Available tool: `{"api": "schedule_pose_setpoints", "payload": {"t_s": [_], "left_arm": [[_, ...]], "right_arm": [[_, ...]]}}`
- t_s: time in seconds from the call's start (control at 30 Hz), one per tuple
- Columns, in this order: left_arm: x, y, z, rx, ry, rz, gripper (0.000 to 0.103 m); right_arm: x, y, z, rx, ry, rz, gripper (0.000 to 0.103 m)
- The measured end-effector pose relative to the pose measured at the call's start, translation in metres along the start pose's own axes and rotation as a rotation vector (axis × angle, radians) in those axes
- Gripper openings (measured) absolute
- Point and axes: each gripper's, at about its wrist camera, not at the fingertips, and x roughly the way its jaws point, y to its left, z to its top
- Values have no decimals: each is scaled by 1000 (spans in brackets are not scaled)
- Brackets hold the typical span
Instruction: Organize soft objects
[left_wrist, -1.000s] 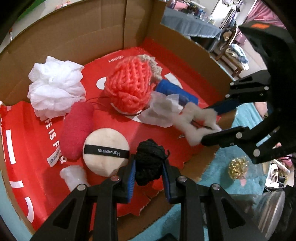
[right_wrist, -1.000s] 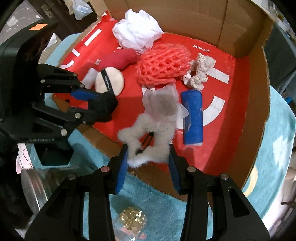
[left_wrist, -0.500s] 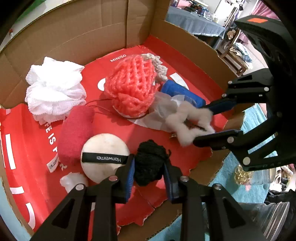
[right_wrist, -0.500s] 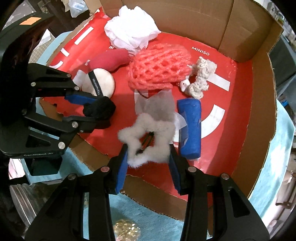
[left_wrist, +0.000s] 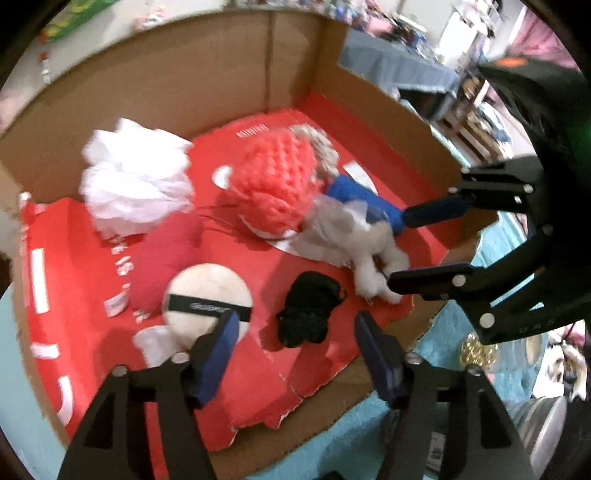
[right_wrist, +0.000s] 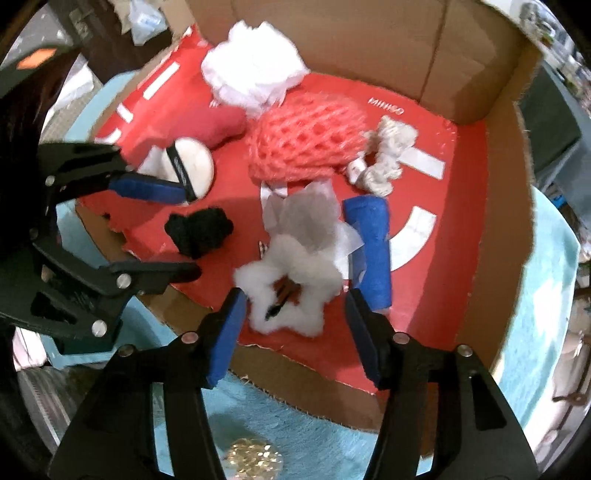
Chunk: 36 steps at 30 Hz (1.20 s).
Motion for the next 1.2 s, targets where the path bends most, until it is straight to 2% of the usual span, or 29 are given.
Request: {"api": "schedule_pose_setpoints", "payload": {"t_s": [0.07, 0.13, 0.3, 0.5, 0.7, 0.8, 1.2], "left_arm": [[-12, 3, -2, -40, -39, 11, 80], [-22, 7, -5, -83, -72, 25, 87], [-35, 12, -14, -209, -116, 82, 90], [-35, 9, -25, -265, -145, 169, 93], [-31, 12, -35, -315, -147, 181, 96], [-30, 12, -38, -331, -149, 186, 102], [-28, 16, -46, -380, -159, 231, 102]], "right_arm": [[-10, -4, 0, 27, -32, -4, 66], [-18, -4, 1, 58, -60, -9, 70], [-29, -8, -7, 145, -100, -39, 73], [-20, -10, -16, 249, -110, -28, 73], [-22, -10, -29, 290, -124, -26, 73], [-20, -9, -29, 293, -137, -46, 73], [-15, -3, -30, 297, -138, -88, 73]]}}
